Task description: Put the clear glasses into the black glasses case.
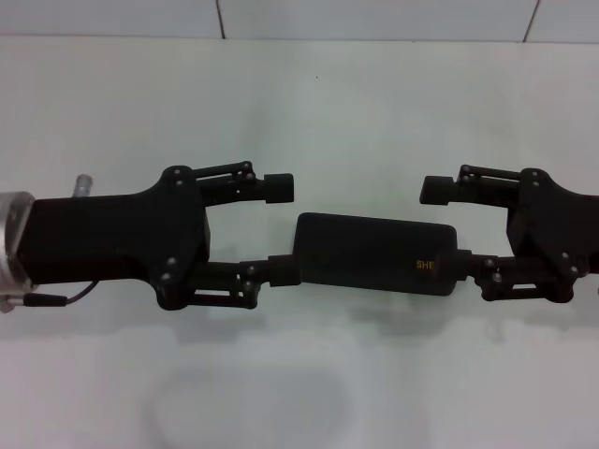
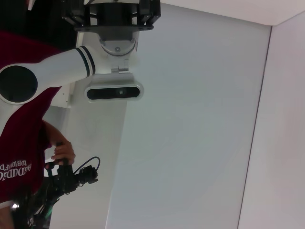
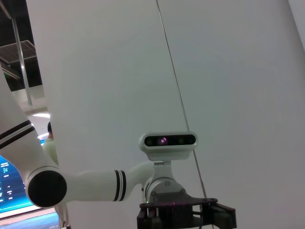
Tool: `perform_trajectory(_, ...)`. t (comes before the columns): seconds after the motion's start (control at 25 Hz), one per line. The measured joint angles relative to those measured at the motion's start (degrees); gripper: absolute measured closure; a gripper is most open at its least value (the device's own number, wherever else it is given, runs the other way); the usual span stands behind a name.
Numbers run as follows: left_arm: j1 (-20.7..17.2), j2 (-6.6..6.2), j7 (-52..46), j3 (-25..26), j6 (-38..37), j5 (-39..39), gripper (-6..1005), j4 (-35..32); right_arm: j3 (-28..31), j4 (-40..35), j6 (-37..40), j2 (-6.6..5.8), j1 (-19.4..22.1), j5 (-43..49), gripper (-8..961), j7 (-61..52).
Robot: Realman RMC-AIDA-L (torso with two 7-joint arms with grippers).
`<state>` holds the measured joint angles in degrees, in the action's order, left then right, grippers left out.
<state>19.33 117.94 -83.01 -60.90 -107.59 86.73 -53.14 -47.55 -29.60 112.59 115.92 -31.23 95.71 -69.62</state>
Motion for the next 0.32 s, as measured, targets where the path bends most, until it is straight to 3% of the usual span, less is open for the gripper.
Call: perform_trajectory(0.32,-0.1,0.0,0.9,0.0,0.0,0.0,195,0.1,0.0,0.0,0.0,0.0,0.0,0.0,196,0.1)
